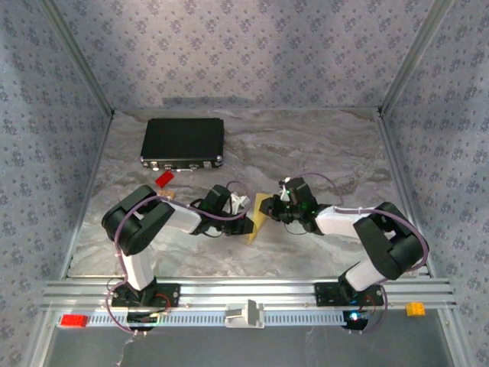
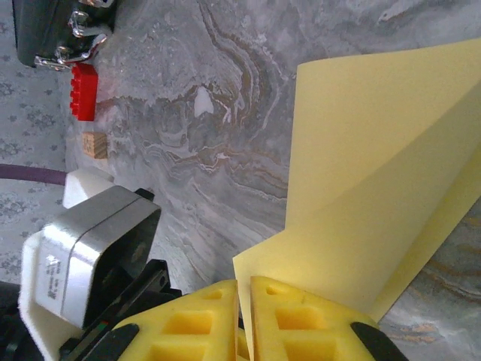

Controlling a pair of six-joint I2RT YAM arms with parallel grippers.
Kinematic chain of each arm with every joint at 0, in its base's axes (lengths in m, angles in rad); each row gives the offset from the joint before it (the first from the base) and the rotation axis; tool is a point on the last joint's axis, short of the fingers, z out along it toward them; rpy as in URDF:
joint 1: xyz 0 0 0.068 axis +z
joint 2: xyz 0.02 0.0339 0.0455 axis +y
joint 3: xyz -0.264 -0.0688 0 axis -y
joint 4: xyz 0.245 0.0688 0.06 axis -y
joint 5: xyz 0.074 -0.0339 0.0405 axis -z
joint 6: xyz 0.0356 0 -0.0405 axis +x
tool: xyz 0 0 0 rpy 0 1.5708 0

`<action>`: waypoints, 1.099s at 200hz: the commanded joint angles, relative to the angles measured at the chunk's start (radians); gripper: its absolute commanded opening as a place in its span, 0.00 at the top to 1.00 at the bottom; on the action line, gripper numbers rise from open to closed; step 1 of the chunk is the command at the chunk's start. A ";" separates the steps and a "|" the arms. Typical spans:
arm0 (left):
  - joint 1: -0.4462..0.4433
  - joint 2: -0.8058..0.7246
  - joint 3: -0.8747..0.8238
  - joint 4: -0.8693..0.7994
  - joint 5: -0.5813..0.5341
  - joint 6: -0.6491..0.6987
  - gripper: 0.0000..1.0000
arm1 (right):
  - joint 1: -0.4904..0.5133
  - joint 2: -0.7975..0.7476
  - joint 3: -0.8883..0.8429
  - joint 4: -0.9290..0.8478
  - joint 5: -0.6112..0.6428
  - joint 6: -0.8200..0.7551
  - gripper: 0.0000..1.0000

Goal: Fold a paper plane with a square sheet of paper (pick it up from the middle)
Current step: Fold the wing for the fifth time at the center of the table.

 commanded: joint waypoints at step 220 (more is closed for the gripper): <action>0.022 0.112 0.004 0.047 0.012 -0.130 1.00 | -0.054 0.121 0.018 0.081 -0.169 -0.050 0.88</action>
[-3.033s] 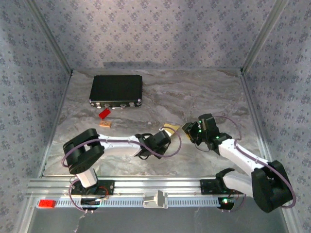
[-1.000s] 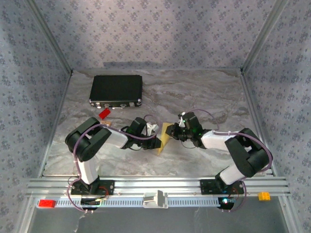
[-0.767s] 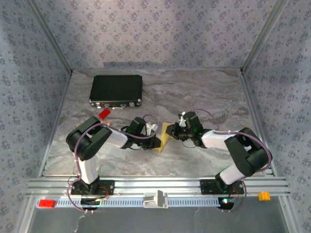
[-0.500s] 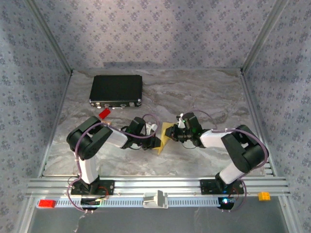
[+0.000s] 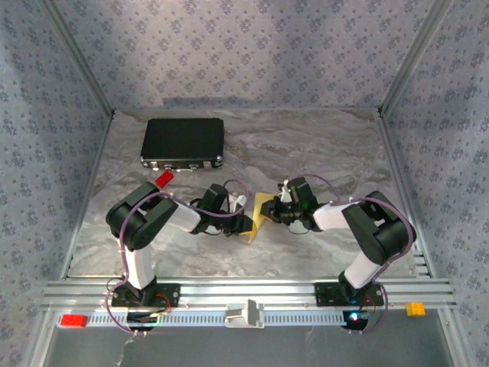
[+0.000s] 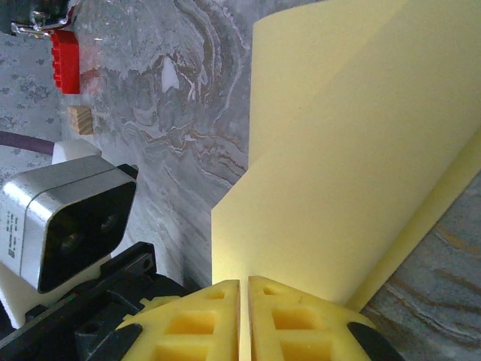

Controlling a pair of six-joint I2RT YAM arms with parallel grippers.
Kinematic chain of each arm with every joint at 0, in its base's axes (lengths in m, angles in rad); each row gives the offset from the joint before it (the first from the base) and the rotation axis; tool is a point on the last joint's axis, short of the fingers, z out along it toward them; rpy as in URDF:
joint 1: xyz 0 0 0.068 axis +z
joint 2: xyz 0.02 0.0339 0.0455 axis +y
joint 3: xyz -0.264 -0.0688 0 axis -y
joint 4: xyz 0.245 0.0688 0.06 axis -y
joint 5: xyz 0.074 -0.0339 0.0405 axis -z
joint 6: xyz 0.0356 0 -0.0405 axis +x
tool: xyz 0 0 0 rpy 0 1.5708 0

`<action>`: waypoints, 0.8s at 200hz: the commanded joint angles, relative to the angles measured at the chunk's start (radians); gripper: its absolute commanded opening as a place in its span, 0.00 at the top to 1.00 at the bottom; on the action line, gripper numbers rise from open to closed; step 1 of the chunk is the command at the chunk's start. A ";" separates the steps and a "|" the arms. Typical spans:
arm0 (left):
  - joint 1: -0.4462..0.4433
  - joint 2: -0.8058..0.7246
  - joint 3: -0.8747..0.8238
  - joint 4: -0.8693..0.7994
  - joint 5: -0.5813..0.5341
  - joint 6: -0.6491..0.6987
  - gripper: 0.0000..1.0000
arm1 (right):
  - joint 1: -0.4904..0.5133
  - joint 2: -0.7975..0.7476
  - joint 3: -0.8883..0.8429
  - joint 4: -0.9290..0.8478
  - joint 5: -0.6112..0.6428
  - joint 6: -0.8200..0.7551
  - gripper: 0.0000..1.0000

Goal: Fold a paper plane with a square sheet of paper (pick it up from the middle)
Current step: Fold the wing for the fifth time at the center of the table.

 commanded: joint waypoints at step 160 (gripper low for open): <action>-0.012 0.072 0.016 -0.061 -0.063 0.024 1.00 | 0.001 0.069 0.053 -0.031 0.001 -0.042 0.88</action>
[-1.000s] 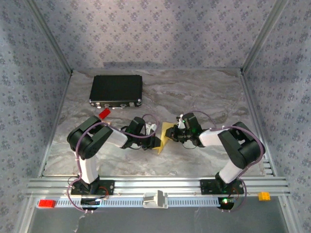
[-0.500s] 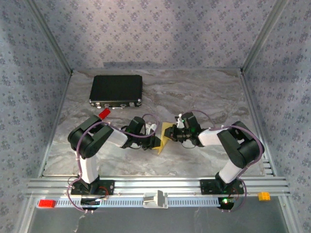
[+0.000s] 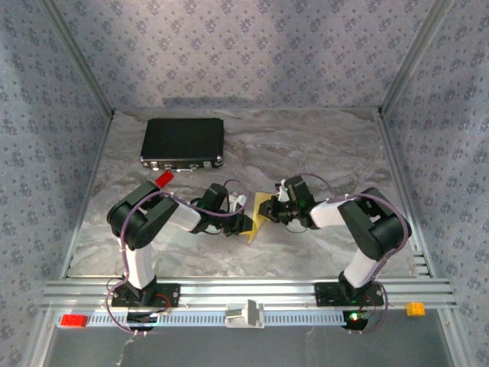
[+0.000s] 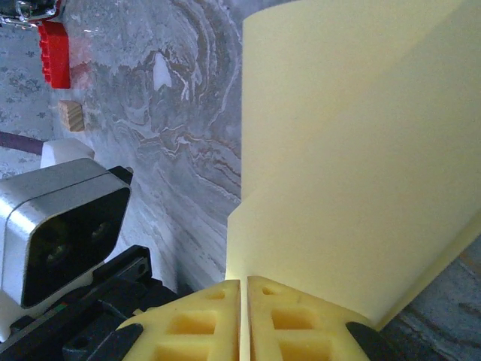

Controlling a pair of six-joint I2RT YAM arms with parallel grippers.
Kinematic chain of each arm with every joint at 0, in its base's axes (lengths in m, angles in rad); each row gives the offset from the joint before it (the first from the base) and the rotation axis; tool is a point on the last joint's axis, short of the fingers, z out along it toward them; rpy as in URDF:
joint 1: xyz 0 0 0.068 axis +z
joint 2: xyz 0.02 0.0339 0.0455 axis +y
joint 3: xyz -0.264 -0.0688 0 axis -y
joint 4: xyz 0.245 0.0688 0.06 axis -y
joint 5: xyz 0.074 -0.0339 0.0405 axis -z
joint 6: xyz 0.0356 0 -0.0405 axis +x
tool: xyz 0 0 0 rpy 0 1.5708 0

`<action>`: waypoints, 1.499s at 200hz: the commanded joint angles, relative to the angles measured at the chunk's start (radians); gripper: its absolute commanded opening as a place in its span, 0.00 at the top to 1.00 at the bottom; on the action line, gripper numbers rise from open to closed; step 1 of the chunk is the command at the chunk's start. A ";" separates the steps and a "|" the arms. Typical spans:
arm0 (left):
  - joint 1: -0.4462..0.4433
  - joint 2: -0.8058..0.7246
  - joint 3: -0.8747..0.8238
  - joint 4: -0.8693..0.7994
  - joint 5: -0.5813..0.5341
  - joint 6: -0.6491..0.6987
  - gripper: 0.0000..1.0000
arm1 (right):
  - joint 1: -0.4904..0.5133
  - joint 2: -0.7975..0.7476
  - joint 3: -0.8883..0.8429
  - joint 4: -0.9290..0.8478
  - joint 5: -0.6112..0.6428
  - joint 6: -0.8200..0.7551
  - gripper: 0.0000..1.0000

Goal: Fold a paper plane with a square sheet of paper (pick it up from the middle)
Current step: Fold the wing for the fifth time at the center of the table.

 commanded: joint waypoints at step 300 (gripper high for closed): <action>-0.025 -0.125 -0.024 -0.049 -0.132 0.000 0.73 | 0.048 0.069 0.094 -0.310 0.147 -0.058 0.93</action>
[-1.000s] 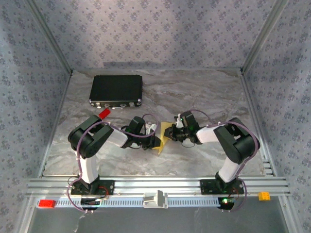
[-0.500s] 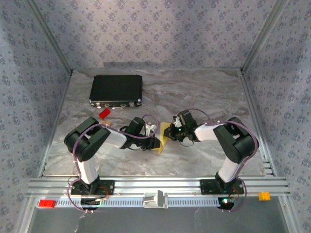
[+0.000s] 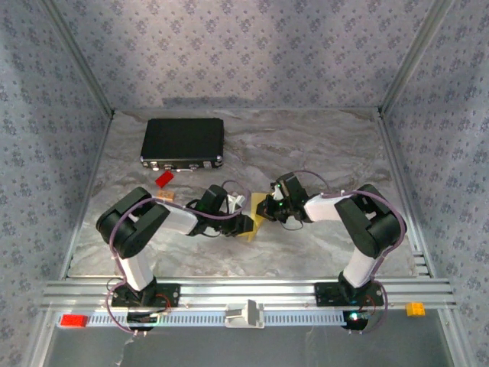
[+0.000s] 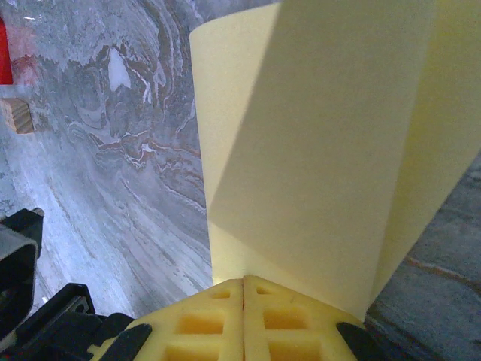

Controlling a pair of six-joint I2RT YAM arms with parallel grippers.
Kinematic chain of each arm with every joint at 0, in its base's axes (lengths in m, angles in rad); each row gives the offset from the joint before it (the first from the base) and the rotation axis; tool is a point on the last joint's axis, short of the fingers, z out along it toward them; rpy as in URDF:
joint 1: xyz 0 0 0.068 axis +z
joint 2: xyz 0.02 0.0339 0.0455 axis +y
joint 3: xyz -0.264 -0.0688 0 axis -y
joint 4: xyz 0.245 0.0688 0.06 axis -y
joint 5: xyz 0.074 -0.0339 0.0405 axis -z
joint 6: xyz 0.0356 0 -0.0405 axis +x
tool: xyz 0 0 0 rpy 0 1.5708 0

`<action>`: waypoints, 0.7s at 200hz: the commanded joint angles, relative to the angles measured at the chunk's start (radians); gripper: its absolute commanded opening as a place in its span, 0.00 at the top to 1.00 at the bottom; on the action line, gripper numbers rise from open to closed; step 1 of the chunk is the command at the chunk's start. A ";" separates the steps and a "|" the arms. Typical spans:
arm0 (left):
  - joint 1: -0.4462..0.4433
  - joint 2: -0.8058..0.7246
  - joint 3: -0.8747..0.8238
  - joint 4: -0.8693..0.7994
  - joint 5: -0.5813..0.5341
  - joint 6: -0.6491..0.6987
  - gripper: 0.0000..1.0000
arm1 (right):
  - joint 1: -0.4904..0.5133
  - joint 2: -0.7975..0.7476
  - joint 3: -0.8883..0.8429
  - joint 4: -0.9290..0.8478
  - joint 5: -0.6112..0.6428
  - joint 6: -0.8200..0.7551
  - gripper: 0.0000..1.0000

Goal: Fold a paper plane with a square sheet of paper (pick it up from the middle)
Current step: Fold the wing for the fifth time at the center of the table.

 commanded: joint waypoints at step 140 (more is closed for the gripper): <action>0.006 0.048 0.003 0.042 0.033 -0.051 0.99 | 0.011 0.048 -0.030 -0.085 0.074 -0.003 0.93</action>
